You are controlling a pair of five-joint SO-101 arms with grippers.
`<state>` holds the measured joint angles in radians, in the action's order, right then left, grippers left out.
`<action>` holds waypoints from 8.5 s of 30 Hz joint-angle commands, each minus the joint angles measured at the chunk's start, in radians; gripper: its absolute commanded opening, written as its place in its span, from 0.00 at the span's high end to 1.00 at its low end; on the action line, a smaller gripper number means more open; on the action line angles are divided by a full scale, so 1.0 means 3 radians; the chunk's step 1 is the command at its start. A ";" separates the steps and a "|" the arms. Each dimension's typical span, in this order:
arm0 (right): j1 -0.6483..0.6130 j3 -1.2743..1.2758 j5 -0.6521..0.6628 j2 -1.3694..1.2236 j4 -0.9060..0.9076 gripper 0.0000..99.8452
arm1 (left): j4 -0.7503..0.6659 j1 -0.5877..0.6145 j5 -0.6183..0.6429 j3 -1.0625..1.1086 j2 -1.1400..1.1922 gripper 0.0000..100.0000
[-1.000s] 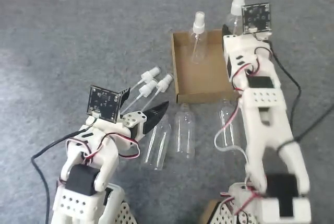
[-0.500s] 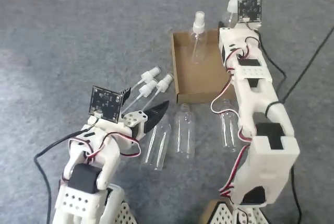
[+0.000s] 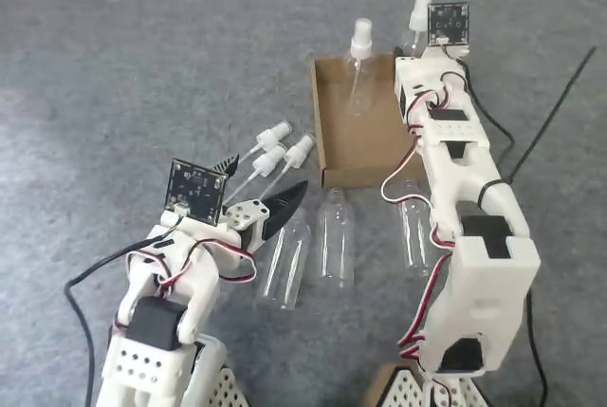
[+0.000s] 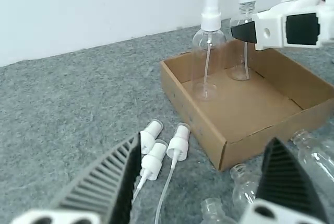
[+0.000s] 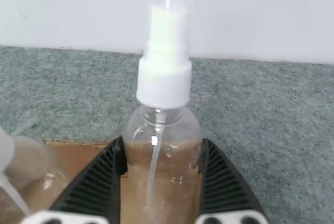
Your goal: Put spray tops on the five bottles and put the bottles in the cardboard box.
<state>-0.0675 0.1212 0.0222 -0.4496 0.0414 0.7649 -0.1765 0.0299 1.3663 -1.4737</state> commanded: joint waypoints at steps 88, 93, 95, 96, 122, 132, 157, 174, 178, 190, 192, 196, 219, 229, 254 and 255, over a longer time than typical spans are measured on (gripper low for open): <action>0.0115 -0.0338 0.0097 0.0279 0.0345 0.92 | -0.0102 -0.0005 -0.0036 -0.0028 -0.0041 0.66; 0.0084 -0.0332 0.0368 0.0284 0.0330 0.94 | -0.0102 -0.0005 -0.0041 -0.0028 -0.0041 0.66; 0.0084 -0.0327 0.0440 0.0284 0.0325 0.94 | -0.0107 -0.0005 -0.0041 -0.0028 -0.0041 0.66; 0.0084 -0.0327 0.0476 0.0284 0.0320 0.94 | -0.0107 -0.0005 -0.0041 -0.0028 -0.0041 0.66; -0.0054 0.0956 0.0706 0.0453 -0.1440 0.94 | -0.0097 -0.0005 -0.0041 -0.0028 -0.0041 0.66; 0.0100 0.0941 0.0675 0.0729 -0.1102 0.94 | -0.0097 -0.0005 -0.0041 -0.0023 -0.0041 0.66; -0.0437 -0.0230 -0.0102 0.0816 0.1972 0.78 | 0.0010 0.0230 -0.0041 0.0023 -0.0036 0.66; -0.0176 -0.1294 -0.0066 0.0187 0.1496 0.79 | -0.0312 0.1048 -0.0041 0.0371 -0.0041 0.66; -0.0141 -0.1923 -0.0066 -0.0391 0.1511 0.79 | -0.0307 0.1048 -0.0041 0.0376 -0.0041 0.66; -0.0095 -0.3642 -0.0072 -0.1690 0.2146 0.79 | -0.0307 0.1048 -0.0041 0.0376 -0.0041 0.66; -0.0100 -0.3872 -0.0072 -0.1839 0.2284 0.79 | -0.0307 0.1048 -0.0041 0.0376 -0.0041 0.66; -0.0100 -0.4301 -0.0066 -0.2089 0.2534 0.79 | -0.0307 0.1048 -0.0041 0.0376 -0.0041 0.66; 0.0013 -0.5288 0.0235 -0.2652 0.3076 0.99 | -0.0307 0.1048 -0.0041 0.0376 -0.0041 0.66; 0.0207 -0.5294 0.0240 -0.2637 0.3081 0.99 | -0.0307 0.1048 -0.0041 0.0376 -0.0041 0.66; 0.0074 -0.5703 0.0240 -0.2534 0.3296 0.82 | -0.0322 0.1043 -0.0041 0.0417 -0.0041 0.66; 0.0069 -0.5698 0.0240 -0.2539 0.3296 0.80 | -0.0322 0.1043 -0.0041 0.0417 -0.0041 0.66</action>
<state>-0.0261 -1.5328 0.0760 -1.2797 1.0311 0.7020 0.1320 0.0269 1.4891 -1.4737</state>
